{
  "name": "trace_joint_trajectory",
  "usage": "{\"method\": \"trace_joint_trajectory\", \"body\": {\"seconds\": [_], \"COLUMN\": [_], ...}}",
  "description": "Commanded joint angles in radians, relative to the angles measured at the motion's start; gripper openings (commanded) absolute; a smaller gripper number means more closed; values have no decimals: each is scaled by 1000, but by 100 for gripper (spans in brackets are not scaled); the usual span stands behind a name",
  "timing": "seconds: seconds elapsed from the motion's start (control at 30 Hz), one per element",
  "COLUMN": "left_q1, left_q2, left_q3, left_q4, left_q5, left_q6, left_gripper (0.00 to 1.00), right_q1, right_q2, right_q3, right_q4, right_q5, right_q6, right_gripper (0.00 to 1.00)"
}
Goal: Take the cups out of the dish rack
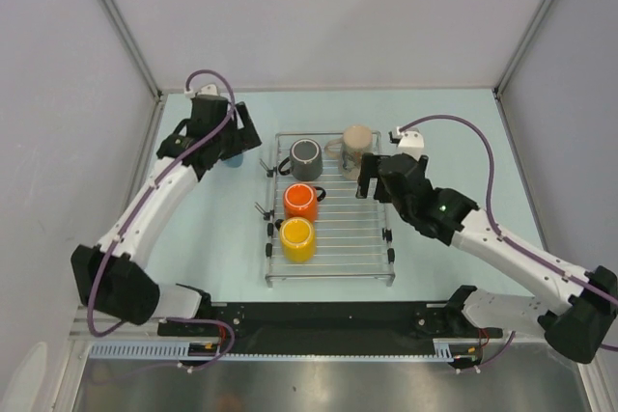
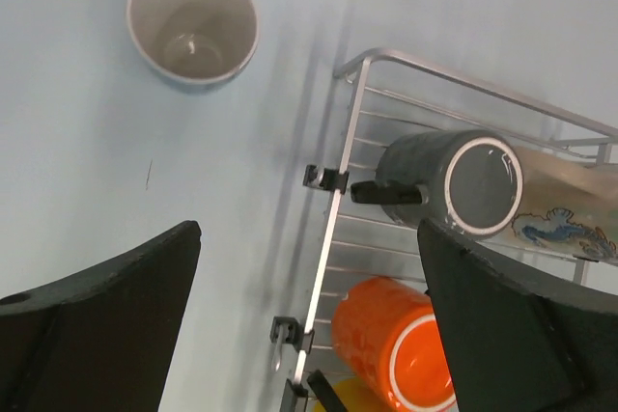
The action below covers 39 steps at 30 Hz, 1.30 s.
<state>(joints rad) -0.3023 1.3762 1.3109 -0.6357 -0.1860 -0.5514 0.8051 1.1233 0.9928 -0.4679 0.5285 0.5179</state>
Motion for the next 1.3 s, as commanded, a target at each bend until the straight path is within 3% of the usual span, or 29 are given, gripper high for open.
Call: {"method": "trace_joint_trajectory", "body": {"seconds": [0.0, 0.17, 0.37, 0.63, 0.93, 1.27], "left_q1": [-49, -269, -434, -440, -440, -440], "left_q2": [-184, -298, -422, -589, -614, -648], "left_q3": [-151, -225, -369, -456, -475, -498], "left_q4": [103, 56, -2, -24, -90, -107], "left_q5": [-87, -286, -400, -464, -487, -501], "left_q6": [-136, -53, -151, -194, -209, -243], "left_gripper": [100, 100, 100, 100, 100, 100], "right_q1": [55, 183, 315, 390, 434, 463], "right_q2": [-59, -20, 79, 285, 460, 543], "right_q3": [-22, -26, -5, 173, 358, 420], "right_q4": [38, 3, 29, -6, -49, -166], "right_q5": [-74, -64, -30, -28, -33, -10], "right_q6": [-25, -18, -7, -16, -29, 77], "right_gripper": [100, 100, 100, 100, 100, 100]}}
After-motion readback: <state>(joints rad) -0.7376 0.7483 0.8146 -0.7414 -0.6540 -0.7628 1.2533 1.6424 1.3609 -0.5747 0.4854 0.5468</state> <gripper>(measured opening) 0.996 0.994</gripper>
